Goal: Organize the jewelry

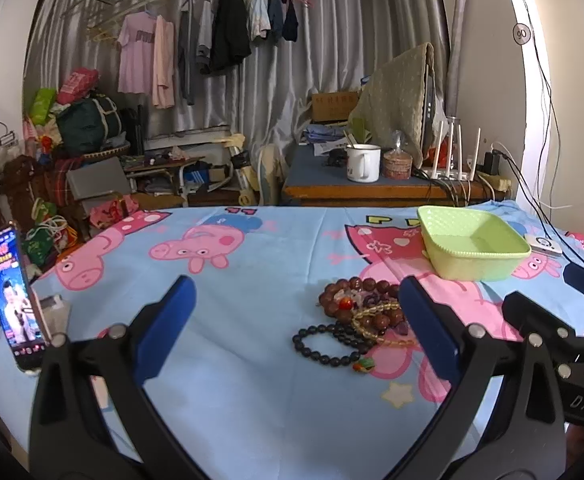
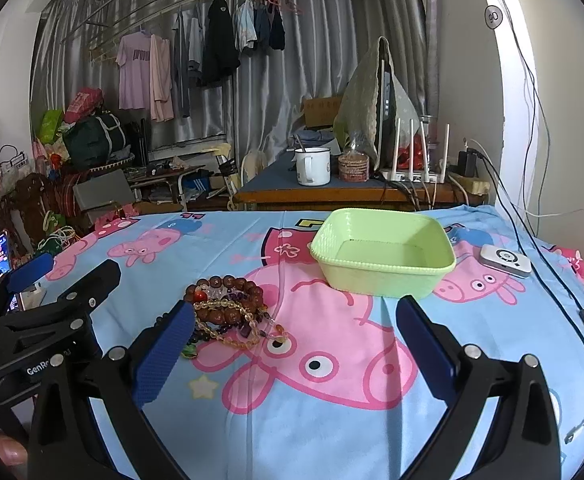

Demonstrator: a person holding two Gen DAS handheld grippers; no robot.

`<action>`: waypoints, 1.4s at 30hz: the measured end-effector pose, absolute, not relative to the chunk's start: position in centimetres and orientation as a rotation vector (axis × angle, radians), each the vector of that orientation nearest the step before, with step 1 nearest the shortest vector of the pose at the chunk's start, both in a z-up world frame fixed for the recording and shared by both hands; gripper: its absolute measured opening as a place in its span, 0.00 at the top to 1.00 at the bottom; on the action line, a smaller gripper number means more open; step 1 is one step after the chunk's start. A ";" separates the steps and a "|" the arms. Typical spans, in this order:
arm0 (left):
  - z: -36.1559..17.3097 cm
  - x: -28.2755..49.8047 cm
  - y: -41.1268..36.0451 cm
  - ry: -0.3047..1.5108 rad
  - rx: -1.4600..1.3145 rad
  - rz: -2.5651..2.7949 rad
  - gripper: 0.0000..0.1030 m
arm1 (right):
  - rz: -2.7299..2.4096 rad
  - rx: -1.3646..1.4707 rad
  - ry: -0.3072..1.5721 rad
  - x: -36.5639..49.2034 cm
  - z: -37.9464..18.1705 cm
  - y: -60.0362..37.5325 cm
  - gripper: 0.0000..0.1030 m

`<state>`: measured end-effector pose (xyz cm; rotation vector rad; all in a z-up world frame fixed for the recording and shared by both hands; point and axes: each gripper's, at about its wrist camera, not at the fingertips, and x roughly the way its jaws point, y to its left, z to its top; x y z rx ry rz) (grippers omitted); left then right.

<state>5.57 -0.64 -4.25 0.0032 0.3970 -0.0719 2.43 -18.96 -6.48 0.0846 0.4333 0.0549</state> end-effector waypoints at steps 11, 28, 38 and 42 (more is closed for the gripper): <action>-4.9 7.7 0.2 0.439 -0.013 -0.061 0.05 | 0.091 0.073 0.471 4.2 -7.3 -18.6 0.38; -5.8 12.0 3.0 0.464 0.070 -0.027 0.06 | 0.148 0.070 0.522 7.7 -7.5 -20.9 0.57; -5.3 16.1 3.2 0.576 0.041 -0.218 0.19 | 0.236 0.107 0.629 11.0 -7.3 -23.6 0.82; -5.8 18.3 4.2 0.698 -0.105 -0.338 0.31 | 0.280 0.154 0.683 12.1 -7.7 -24.3 0.94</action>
